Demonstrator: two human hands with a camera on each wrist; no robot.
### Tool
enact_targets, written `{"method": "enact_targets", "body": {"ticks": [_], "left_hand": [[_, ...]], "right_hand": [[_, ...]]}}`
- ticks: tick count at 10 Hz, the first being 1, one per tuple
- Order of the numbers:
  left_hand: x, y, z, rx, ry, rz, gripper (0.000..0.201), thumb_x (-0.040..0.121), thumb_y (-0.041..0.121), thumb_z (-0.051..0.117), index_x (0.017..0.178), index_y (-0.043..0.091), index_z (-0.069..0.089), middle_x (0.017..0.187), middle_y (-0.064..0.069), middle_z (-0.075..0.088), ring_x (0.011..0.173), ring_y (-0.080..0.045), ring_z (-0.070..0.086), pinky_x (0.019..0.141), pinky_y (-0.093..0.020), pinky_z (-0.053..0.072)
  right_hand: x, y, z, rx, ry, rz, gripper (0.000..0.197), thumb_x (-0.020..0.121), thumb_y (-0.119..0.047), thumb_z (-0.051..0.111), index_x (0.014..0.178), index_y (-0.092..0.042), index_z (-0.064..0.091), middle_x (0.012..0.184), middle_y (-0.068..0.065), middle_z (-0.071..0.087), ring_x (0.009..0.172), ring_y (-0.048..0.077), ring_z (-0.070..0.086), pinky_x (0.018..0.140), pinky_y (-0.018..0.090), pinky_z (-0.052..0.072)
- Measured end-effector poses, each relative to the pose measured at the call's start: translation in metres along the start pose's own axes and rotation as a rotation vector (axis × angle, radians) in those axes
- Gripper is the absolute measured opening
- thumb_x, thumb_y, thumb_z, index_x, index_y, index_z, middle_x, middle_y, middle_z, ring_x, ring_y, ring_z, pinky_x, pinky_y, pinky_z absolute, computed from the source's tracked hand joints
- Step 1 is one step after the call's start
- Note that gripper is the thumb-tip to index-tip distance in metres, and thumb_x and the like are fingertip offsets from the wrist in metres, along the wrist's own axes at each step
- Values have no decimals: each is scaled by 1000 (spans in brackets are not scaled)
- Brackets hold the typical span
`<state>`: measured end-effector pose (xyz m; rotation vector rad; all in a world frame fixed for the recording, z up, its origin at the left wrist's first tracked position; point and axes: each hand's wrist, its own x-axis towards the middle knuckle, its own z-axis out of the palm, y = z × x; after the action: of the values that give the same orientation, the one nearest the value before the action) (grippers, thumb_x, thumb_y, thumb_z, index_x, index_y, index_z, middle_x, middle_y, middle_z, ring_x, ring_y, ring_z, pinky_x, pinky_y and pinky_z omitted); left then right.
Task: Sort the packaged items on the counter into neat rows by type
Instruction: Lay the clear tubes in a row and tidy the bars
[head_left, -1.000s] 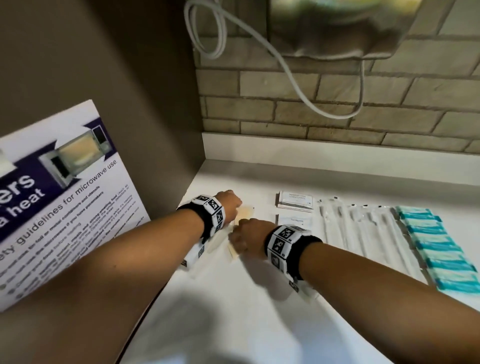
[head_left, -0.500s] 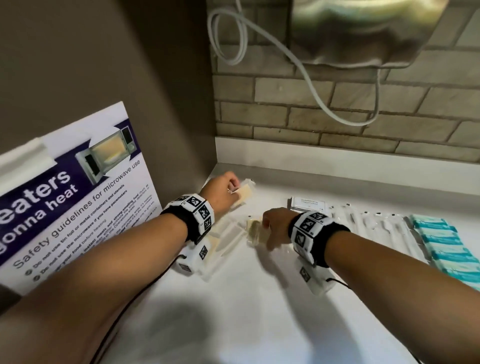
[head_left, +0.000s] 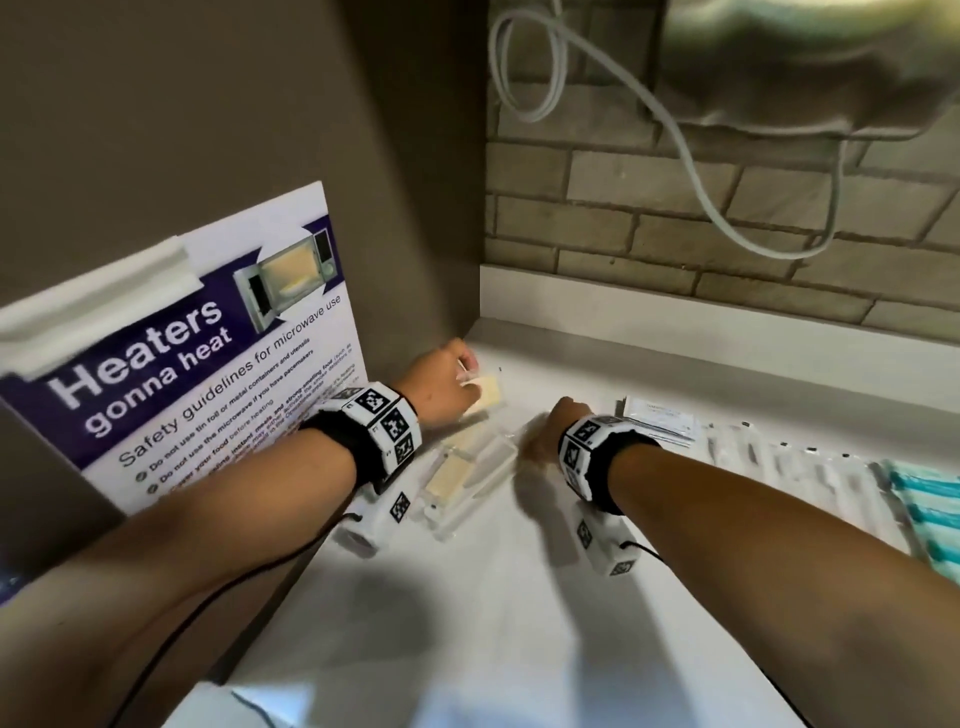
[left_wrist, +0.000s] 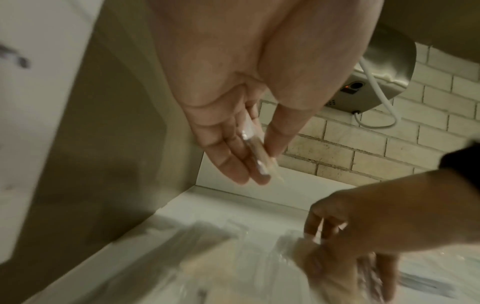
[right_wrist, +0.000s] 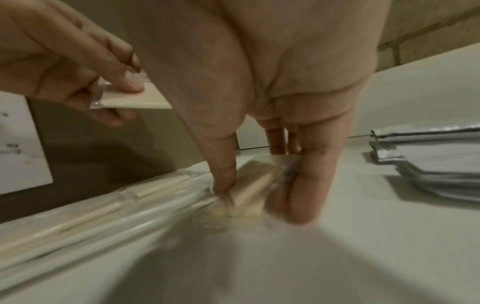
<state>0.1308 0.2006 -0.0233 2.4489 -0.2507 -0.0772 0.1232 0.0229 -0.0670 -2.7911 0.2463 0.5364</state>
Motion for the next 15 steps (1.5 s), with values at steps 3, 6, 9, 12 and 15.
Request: {"method": "enact_targets", "body": {"ticks": [3, 6, 9, 12, 15], "left_hand": [[-45, -36, 23, 252, -221, -183, 32, 77, 28, 76, 99, 15, 56, 97, -4, 63, 87, -22, 60, 70, -27, 45], [-53, -18, 26, 534, -339, -300, 52, 86, 58, 58, 87, 7, 59, 108, -11, 67, 104, -27, 64, 74, -27, 43], [-44, -15, 26, 470, -213, -219, 37, 88, 23, 60, 120, 6, 53, 120, -12, 62, 109, -30, 60, 83, -32, 48], [-21, -4, -17, 83, 375, -87, 23, 89, 10, 58, 112, 10, 55, 113, -19, 60, 103, -37, 58, 88, -37, 45], [-19, -15, -9, 122, 336, -75, 25, 94, 15, 54, 119, 13, 53, 108, -17, 67, 100, -36, 63, 86, -42, 53]], "right_hand": [[-24, -17, -12, -415, -36, -33, 29, 86, -36, 66, 109, -17, 65, 91, 0, 52, 80, 21, 57, 65, 26, 49], [-16, -29, -1, -441, -70, -55, 38, 87, -24, 64, 124, -16, 59, 116, 6, 54, 114, 31, 58, 73, 39, 49], [4, -12, -7, -109, 91, -77, 54, 83, -15, 70, 130, 1, 50, 134, 21, 50, 123, 36, 50, 97, 41, 43], [3, -60, -28, -167, -84, -405, 48, 66, -4, 81, 111, -11, 67, 103, -3, 63, 93, 17, 57, 70, 19, 41], [25, -96, -3, -490, -89, -494, 76, 53, -36, 84, 123, -30, 55, 113, 0, 49, 99, 23, 56, 86, 36, 53]]}}
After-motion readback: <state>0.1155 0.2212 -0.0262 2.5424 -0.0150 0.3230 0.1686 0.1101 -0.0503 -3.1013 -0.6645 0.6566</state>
